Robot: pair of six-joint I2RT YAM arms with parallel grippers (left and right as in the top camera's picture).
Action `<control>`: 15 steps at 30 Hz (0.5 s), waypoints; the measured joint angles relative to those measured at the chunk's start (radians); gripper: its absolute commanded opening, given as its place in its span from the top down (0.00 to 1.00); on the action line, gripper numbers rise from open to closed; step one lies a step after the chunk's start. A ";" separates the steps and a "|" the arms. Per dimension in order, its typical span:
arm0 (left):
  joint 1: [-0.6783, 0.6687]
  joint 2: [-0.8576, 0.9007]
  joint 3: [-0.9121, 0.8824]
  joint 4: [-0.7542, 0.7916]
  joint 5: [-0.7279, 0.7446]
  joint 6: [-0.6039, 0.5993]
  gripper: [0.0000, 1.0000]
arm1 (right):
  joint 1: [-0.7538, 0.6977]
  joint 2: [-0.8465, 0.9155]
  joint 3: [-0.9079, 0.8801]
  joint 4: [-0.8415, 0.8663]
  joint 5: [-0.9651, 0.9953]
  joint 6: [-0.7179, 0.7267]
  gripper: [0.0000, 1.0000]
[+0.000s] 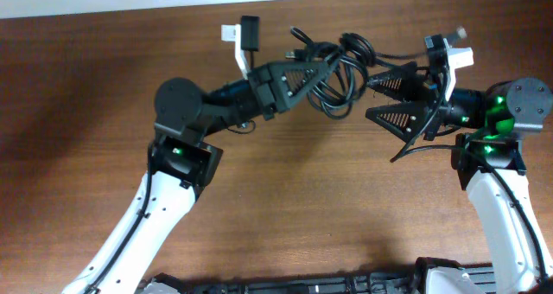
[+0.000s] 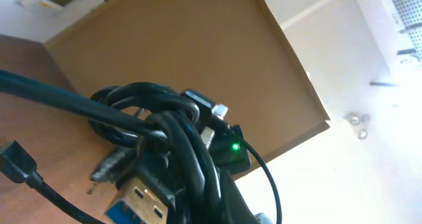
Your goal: Untangle cables
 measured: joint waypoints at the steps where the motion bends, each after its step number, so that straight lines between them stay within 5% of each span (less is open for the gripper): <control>1: -0.011 0.000 0.000 0.000 0.000 0.000 1.00 | 0.000 0.000 0.000 0.011 0.000 0.000 0.16; 6: -0.042 0.000 0.000 0.000 -0.004 0.001 1.00 | 0.000 0.000 0.000 0.062 0.000 -0.003 0.24; 15: -0.050 -0.002 0.000 -0.122 -0.015 0.020 1.00 | -0.002 0.002 0.000 0.105 0.008 0.001 0.60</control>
